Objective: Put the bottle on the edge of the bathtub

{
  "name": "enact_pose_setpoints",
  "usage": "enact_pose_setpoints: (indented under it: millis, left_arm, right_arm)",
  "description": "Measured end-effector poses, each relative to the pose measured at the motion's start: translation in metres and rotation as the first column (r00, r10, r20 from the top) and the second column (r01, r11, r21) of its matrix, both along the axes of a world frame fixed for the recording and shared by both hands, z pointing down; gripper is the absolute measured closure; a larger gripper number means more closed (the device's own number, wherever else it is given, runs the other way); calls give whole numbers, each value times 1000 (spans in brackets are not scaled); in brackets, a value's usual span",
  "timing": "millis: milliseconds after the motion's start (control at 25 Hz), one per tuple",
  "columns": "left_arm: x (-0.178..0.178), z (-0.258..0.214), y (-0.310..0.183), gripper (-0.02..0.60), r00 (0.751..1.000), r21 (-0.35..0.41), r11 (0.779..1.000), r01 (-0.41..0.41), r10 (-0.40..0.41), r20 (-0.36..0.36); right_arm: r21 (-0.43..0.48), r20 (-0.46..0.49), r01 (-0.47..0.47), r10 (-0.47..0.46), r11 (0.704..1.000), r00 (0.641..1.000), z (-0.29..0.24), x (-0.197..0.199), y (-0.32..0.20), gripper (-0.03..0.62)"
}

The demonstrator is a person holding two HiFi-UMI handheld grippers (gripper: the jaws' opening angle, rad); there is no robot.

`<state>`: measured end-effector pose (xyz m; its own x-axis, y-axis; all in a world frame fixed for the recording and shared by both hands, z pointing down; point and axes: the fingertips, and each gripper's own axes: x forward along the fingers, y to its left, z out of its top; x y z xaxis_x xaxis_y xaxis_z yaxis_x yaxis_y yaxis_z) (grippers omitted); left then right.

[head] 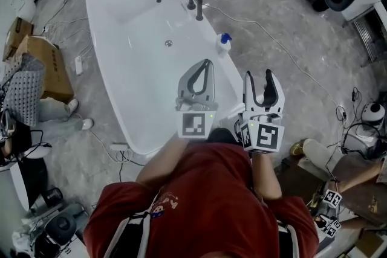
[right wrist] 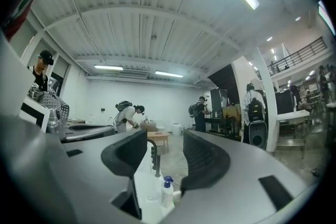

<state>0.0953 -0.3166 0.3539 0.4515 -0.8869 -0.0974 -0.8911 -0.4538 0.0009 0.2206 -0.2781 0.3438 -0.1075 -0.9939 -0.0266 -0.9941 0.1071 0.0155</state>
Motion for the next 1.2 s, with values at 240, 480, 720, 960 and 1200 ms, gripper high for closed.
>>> enact_pose_setpoints:
  millis: [240,480,720,960,1200]
  left_arm:
    - [5,1,6,565,999,-1,1000,-19,19,32]
    - [2,-12,13,566,998,-4,1000,-22,22,66]
    - [-6,-30,17,566,998,18,1000,-24,23,58]
    - [-5,-34,22,566,998,30,999,-30,28,60]
    - [-1,-35,22,565,996,37,998,-55,52,79]
  right_arm:
    - [11,-19,5,-4,1000,1000,-12,-4,6,429]
    - [-5,-20,17,-17,1000,1000,-14,-13,5,541]
    - [-16,-18,31,-31,999,999,-16,-23,0,576]
    - [-28,-30,29,-30,999,999,-15,-22,-3,577]
    - [-38,-34,14,-15,999,999,-15,-18,-7,577]
